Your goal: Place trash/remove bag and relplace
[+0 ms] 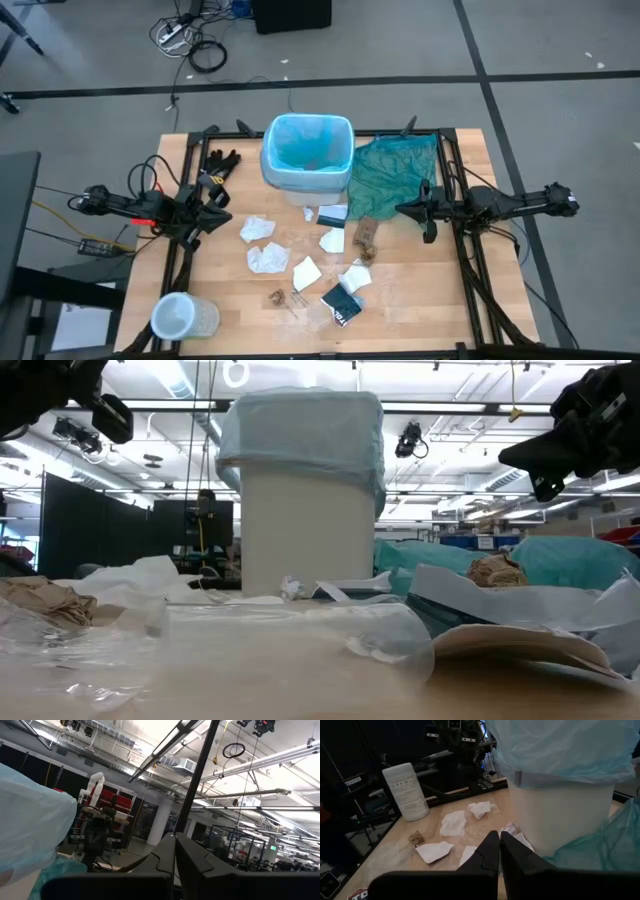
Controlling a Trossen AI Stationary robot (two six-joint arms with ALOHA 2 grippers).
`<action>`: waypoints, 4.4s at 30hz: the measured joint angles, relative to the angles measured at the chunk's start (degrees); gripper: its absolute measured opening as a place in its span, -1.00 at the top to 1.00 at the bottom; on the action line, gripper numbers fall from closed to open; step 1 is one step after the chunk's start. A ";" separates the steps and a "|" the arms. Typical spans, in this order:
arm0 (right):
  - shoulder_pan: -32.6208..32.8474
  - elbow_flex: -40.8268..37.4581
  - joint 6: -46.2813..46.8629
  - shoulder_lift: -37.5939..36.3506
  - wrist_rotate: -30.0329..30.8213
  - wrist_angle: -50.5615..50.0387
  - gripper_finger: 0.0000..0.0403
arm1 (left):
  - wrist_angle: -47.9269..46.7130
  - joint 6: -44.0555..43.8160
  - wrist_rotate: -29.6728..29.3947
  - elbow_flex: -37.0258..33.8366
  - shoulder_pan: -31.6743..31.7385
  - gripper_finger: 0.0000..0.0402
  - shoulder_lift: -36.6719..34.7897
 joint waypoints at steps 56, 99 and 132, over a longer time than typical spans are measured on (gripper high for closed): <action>-1.05 -0.01 16.76 0.03 -1.87 23.07 0.95 | -63.12 -12.82 -1.52 53.36 -0.22 0.83 43.74; -1.05 46.81 9.93 42.72 -5.93 -46.01 0.16 | -80.38 -18.27 -8.09 44.58 0.76 0.38 59.27; -1.05 46.70 12.66 48.90 -9.25 -43.99 -0.07 | -66.74 -19.47 -8.31 36.73 2.62 0.26 74.08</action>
